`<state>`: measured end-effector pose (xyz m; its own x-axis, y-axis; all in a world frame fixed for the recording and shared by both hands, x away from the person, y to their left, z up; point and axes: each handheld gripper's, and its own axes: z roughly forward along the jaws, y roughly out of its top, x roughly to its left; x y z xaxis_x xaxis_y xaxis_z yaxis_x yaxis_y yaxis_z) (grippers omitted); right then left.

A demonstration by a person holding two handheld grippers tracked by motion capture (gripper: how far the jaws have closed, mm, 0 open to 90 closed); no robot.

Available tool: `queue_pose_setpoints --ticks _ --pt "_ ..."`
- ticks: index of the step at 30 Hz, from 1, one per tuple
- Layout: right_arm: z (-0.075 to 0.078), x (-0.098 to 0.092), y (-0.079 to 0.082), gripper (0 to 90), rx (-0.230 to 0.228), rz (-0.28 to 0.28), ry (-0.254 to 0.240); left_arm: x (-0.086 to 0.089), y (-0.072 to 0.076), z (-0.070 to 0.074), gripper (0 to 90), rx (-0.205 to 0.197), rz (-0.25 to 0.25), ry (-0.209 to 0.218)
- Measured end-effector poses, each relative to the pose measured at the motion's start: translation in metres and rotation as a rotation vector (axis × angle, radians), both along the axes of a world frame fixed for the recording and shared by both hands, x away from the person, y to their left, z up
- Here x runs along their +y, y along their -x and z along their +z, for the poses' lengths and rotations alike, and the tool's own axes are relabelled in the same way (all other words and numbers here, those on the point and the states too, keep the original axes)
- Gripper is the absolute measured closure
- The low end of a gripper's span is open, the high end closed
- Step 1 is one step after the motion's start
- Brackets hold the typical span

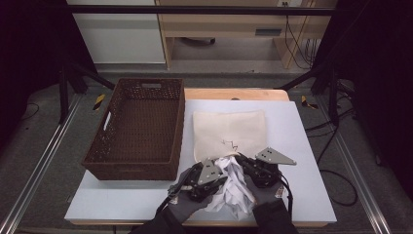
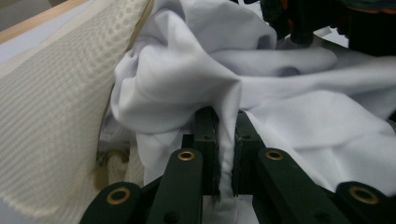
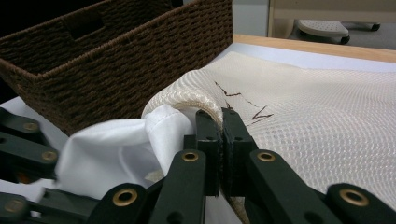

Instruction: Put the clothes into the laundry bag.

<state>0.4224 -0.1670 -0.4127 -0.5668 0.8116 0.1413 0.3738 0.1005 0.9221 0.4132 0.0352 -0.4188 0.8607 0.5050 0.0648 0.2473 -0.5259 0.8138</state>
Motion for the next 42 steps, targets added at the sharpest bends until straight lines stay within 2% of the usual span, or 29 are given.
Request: queue_pose_setpoints --ticks 4,7,9,12,14,17,20,22,24,30,32,34,38,40,42 --pt "0.002 -0.001 0.002 88.0 -0.014 -0.005 -0.014 -0.014 -0.02 -0.006 82.8 0.027 0.02 -0.018" --pt "0.003 -0.002 0.003 88.0 -0.02 -0.006 -0.018 -0.022 -0.037 -0.014 82.5 0.029 0.053 -0.035" --pt "0.005 -0.002 0.004 88.0 -0.022 -0.005 -0.02 -0.025 -0.047 -0.019 81.6 0.01 0.083 -0.055" --pt "0.006 -0.004 0.005 88.0 -0.027 -0.006 -0.025 -0.022 -0.059 -0.024 80.4 0.002 0.124 -0.039" --pt "0.006 -0.004 0.005 87.9 -0.025 -0.005 -0.024 -0.02 -0.061 -0.025 79.2 0.011 0.127 -0.02" --pt "0.005 -0.004 0.004 87.9 -0.018 -0.006 -0.02 -0.017 -0.055 -0.023 72.6 -0.004 0.129 -0.017" --pt "0.004 -0.006 0.003 87.9 -0.013 -0.012 -0.021 -0.01 -0.043 -0.015 53.7 0.01 0.117 0.0" --pt "0.004 -0.007 0.003 87.9 -0.01 -0.014 -0.023 -0.001 -0.033 -0.01 45.8 -0.003 0.093 0.003" --pt "0.004 -0.007 0.003 87.9 -0.012 -0.015 -0.022 0.009 -0.023 -0.005 38.4 -0.002 0.069 0.026" --pt "0.004 -0.007 0.003 87.9 -0.01 -0.017 -0.017 0.04 0.007 0.01 30.4 -0.03 0.043 0.074" --pt "0.004 -0.007 0.003 87.9 -0.01 -0.018 -0.016 0.045 0.013 0.007 28.7 -0.022 0.039 0.079" --pt "0.003 -0.007 0.003 87.9 -0.007 -0.018 -0.015 0.045 0.015 -0.001 28.0 -0.006 0.037 0.064" --pt "0.002 -0.007 0.003 87.8 -0.006 -0.019 -0.013 0.036 0.008 -0.023 26.1 0.016 0.043 0.035" --pt "0.002 -0.006 0.002 87.8 -0.005 -0.016 -0.012 0.034 0.002 -0.032 24.5 0.042 0.054 0.053" --pt "0.001 -0.005 0.001 87.8 -0.003 -0.012 -0.006 0.035 -0.003 -0.038 25.6 0.086 0.049 0.088"
